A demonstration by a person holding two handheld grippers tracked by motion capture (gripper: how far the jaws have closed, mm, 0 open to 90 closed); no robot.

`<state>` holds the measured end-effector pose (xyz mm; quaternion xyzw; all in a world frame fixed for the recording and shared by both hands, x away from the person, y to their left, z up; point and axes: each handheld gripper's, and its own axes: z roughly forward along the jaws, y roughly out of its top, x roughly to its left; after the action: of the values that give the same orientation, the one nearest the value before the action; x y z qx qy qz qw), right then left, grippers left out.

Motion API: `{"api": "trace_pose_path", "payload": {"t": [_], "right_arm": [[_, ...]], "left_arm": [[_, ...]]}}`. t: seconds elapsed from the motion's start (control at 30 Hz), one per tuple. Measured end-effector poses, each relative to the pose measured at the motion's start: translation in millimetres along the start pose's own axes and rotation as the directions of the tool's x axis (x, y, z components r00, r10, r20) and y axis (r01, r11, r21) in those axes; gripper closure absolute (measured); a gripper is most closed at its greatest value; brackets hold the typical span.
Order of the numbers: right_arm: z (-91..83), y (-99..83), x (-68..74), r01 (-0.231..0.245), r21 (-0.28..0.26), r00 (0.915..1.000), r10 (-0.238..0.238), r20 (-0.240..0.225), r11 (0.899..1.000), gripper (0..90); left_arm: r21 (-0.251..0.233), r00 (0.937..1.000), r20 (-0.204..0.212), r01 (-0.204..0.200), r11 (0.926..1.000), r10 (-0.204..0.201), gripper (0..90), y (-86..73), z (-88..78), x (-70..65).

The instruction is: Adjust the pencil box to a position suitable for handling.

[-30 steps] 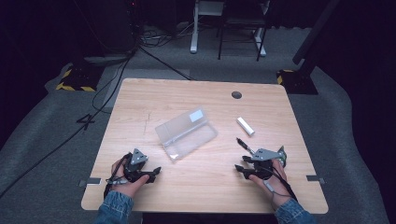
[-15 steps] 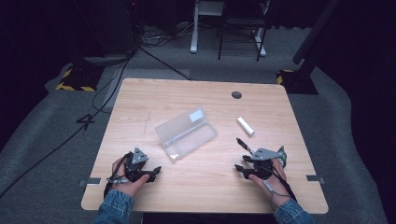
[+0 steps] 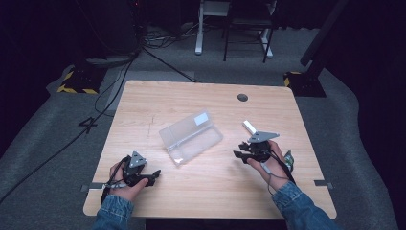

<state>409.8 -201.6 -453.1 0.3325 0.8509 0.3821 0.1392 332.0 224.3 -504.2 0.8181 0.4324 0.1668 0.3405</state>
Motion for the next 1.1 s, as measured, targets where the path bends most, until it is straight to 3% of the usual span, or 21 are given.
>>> {"api": "trace_pose_path", "payload": {"t": [0.27, 0.47, 0.7, 0.77, 0.87, 1.0, 1.1], "right_arm": [[10.6, 35.9, -10.8, 0.005, 0.004, 1.0000, -0.005, 0.004, 1.000, 56.6], [22.6, 57.8, -9.9, 0.019, 0.016, 0.9998, -0.018, -0.001, 1.000, 54.2], [43.2, 71.1, -12.3, 0.031, 0.048, 0.9995, -0.031, 0.011, 0.998, 53.5], [50.0, 73.1, -15.3, 0.016, 0.044, 0.9998, -0.016, 0.010, 0.999, 52.2], [62.9, 76.3, -20.1, 0.003, 0.084, 0.9998, -0.004, 0.019, 0.996, 53.2], [80.0, 80.0, -22.3, -0.045, 0.096, 0.9989, 0.046, -0.002, 0.994, 56.5], [92.0, 77.9, -22.0, -0.073, 0.129, 0.9973, 0.072, 0.011, 0.989, 62.0]], "left_arm": [[0.000, 1.0000, 0.001, -0.001, 1.0000, 0.001, 24.3, 0.0, 0.1, 0.2], [0.002, 1.0000, 0.006, -0.005, 1.0000, 0.005, 22.8, 0.9, 1.0, 0.3], [0.004, 1.0000, 0.009, -0.001, 1.0000, 0.001, 22.1, 1.5, 1.8, 0.1], [0.004, 1.0000, 0.009, -0.002, 1.0000, 0.002, 22.1, 1.6, 1.9, 0.1], [0.003, 1.0000, 0.009, -0.002, 1.0000, 0.002, 22.0, 1.6, 2.1, 0.0], [0.004, 0.9999, 0.010, -0.002, 1.0000, 0.002, 21.9, 1.7, 2.0, 0.1], [0.003, 0.9999, 0.010, -0.002, 1.0000, 0.002, 21.9, 1.7, 2.1, 0.1]]}}
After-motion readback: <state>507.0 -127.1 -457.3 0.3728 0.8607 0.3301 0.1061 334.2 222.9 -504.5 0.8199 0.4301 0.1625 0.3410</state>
